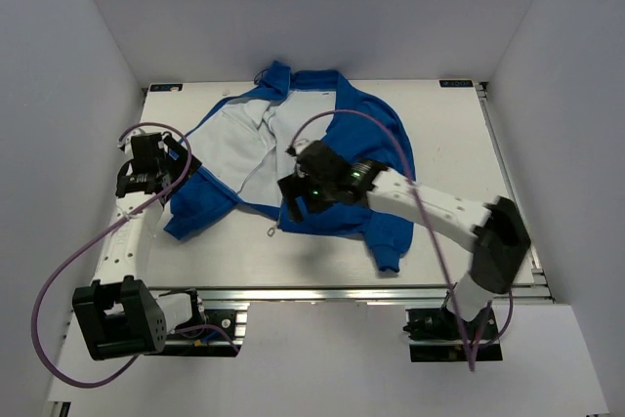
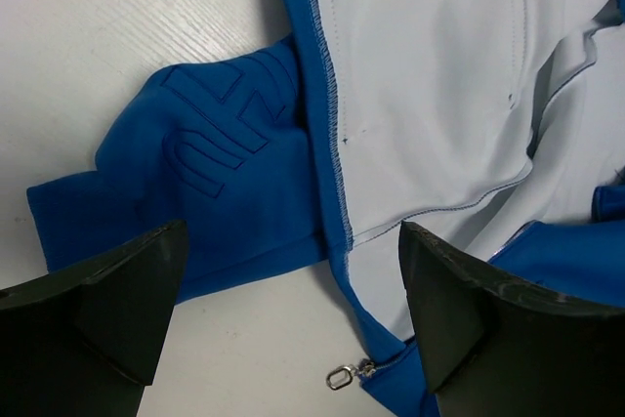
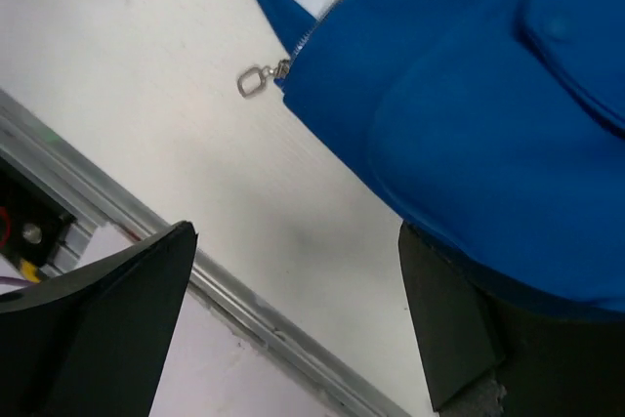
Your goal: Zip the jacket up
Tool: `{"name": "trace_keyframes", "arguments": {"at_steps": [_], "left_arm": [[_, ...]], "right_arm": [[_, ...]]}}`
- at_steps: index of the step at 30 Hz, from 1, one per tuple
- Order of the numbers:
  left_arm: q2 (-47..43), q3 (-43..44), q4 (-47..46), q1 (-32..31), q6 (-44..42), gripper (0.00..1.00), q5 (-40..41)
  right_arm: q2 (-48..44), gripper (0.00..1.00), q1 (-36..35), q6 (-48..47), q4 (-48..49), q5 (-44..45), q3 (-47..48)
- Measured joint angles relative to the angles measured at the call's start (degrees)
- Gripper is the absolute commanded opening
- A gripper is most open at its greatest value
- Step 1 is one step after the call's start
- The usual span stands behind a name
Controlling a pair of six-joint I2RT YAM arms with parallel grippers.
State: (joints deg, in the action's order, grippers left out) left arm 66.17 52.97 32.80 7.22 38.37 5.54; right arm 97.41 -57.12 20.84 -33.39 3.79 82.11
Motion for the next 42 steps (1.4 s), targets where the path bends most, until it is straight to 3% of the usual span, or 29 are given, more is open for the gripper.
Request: {"name": "trace_keyframes", "arguments": {"at_steps": [4, 8, 10, 14, 15, 16, 17, 18, 21, 25, 32, 33, 34, 36, 42], "left_arm": [[4.44, 0.02, -1.88, 0.00, -0.04, 0.98, -2.03], [9.42, -0.02, -5.49, 0.00, -0.20, 0.98, -6.60], [11.72, 0.00, -6.82, 0.00, -0.20, 0.98, -8.07], [16.70, 0.00, -8.92, -0.04, -0.20, 0.98, -11.15], [17.40, -0.02, -9.62, -0.04, -0.20, 0.98, -11.85], [18.58, -0.09, -10.25, -0.07, -0.20, 0.98, -12.37], [19.26, -0.17, -10.99, -0.07, -0.20, 0.98, -12.66], [19.93, -0.37, -11.76, -0.07, -0.22, 0.98, -12.92], [21.55, -1.66, -13.38, -0.07, -0.28, 0.98, -13.11], [24.41, -2.36, -13.86, -0.07, -0.44, 0.98, -13.00], [26.10, -2.16, -14.10, -0.07, -0.37, 0.98, -12.00], [26.10, -1.88, -13.70, -0.11, -0.37, 0.98, -11.76], [26.10, -1.64, -13.38, -0.20, -0.39, 0.98, -11.50], [26.08, -0.70, -12.17, -0.22, -0.39, 0.98, -11.13], [25.86, 7.74, -6.45, -0.13, -0.50, 0.98, -7.23]], "right_arm": [[-17.86, 0.89, 3.32, 2.82, 1.64, 2.10, -14.34], [-31.89, 0.89, 14.51, 6.58, 2.03, 2.45, -30.56], [-32.81, 0.89, 18.21, 7.76, 0.72, 4.24, -36.68], [-28.22, 0.89, 18.43, 8.85, -1.20, 5.42, -40.76], [-26.60, 0.77, 18.53, 9.01, -0.83, 5.68, -40.74], [-25.20, 0.59, 18.82, 8.90, -0.28, 5.84, -40.74], [-23.71, 0.21, 19.39, 8.96, 0.24, 5.81, -40.70], [-22.32, 0.00, 20.20, 9.14, 0.72, 5.99, -40.68], [-19.41, 0.00, 24.30, 12.37, 0.31, 8.46, -40.63], [-21.24, 0.00, 35.43, 14.78, -2.45, 12.57, -40.48], [-33.09, 0.03, 60.54, 14.73, -4.07, 19.12, -37.35], [-33.57, 0.27, 62.82, 14.40, -4.07, 19.43, -36.41], [-33.64, 0.40, 64.78, 13.81, -4.04, 19.41, -35.28], [-33.03, 0.89, 66.38, 11.91, -3.85, 17.44, -33.16], [-33.86, 0.89, 61.81, 4.00, -1.77, 6.34, -31.52]]}}
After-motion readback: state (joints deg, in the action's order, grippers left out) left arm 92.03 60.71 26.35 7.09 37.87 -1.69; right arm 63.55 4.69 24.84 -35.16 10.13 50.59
